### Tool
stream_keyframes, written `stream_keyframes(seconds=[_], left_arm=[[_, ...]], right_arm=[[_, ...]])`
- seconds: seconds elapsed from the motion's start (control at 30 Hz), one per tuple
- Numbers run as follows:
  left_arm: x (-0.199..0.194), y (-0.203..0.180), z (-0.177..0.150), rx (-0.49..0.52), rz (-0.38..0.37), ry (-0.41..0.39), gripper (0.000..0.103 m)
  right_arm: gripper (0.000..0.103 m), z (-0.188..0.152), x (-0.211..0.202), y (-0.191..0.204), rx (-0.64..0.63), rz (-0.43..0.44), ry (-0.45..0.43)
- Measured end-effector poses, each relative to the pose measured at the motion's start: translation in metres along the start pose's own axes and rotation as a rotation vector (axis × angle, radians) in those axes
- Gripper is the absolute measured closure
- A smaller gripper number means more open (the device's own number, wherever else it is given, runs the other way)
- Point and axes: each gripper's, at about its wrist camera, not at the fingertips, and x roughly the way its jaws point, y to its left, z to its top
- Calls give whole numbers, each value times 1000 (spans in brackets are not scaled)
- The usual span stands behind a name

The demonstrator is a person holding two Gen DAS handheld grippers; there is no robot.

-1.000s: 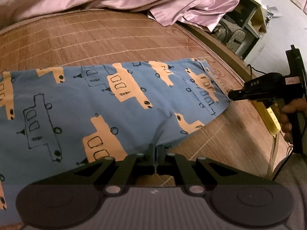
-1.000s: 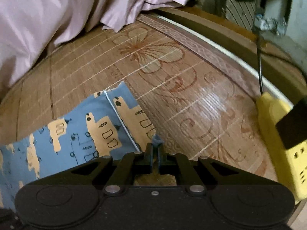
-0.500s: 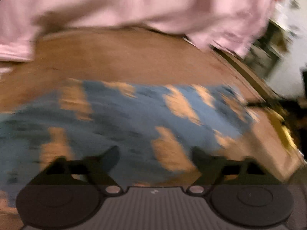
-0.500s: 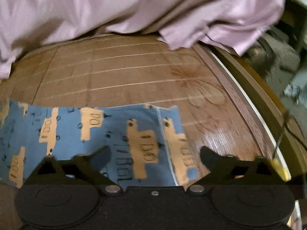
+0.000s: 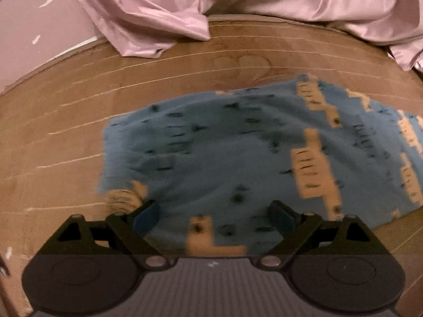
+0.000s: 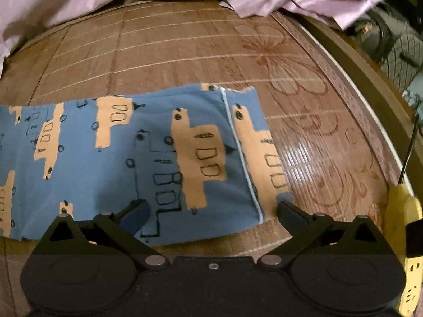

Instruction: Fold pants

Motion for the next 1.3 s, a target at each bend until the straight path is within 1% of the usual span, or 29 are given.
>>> stream_keyframes(seconds=[0.03,0.07,0.17,0.2,0.27,0.3,0.37,0.43,0.47,0.57,0.6,0.67,0.73,0.77,0.8,0.83,0.87,0.9,0.93,0.97,1.0,1.03,1.07,1.13,1.17,1.2,1.23,1.27,1.3], left_arm=[[-1,7,-2,5,-15,-6,8],[-2,13,-4,16,-25,-12,8],[-4,20,-2,34,-23,1,9],[-5,20,0,34,-21,11,9],[-13,15,3,31,-6,24,9],[-17,12,3,30,-7,15,9],[-27,2,9,45,-31,-36,8],[-36,-11,19,81,-55,-108,5],[-36,-16,25,95,-62,-135,3],[-26,-28,45,127,-86,-187,1],[-19,-30,50,141,-88,-206,0],[-5,-34,55,171,-43,-220,1],[7,-35,58,187,15,-218,2],[10,-32,57,175,24,-213,2],[12,-29,57,157,12,-209,3],[12,-25,55,137,-11,-214,3],[11,-22,53,123,-29,-231,3],[10,-19,51,121,-43,-253,3],[9,-20,50,139,-53,-274,3],[8,-21,50,169,-50,-283,2],[11,-25,50,211,-34,-280,2],[15,-27,51,243,-12,-268,2],[20,-29,51,261,7,-251,2],[30,-25,48,262,16,-207,2],[34,-22,43,263,21,-190,1],[35,-17,37,244,13,-217,0],[34,-12,32,226,17,-230,0],[33,-7,31,213,17,-224,1],[31,-4,30,199,19,-214,0]], right_arm=[[0,0,1,-9,39,16,4],[1,2,2,-13,45,-8,6],[4,3,1,-14,56,-9,2],[8,5,-4,-10,49,-8,-10],[8,11,-12,4,-6,-20,-50],[7,14,-17,14,-44,-17,-83],[5,23,-24,34,-105,50,-136],[5,39,-24,64,-169,182,-164],[5,46,-23,78,-200,227,-170],[5,73,-13,131,-322,388,-213],[8,81,-8,150,-360,427,-225],[17,97,4,189,-438,499,-240],[31,109,18,226,-510,569,-223],[34,113,24,246,-553,604,-213],[42,115,28,260,-588,623,-211],[46,115,30,274,-618,635,-212],[48,115,33,285,-646,642,-210],[52,114,36,297,-674,645,-207],[58,114,39,304,-701,649,-200],[61,112,41,309,-725,648,-193],[73,106,40,311,-756,634,-195],[91,102,41,314,-778,605,-206],[96,101,43,317,-793,568,-219],[94,103,46,318,-779,539,-236],[89,103,46,317,-775,517,-250],[73,102,47,318,-773,478,-276],[59,103,45,315,-761,455,-295],[58,104,43,309,-733,444,-308],[60,104,40,303,-710,440,-317]])
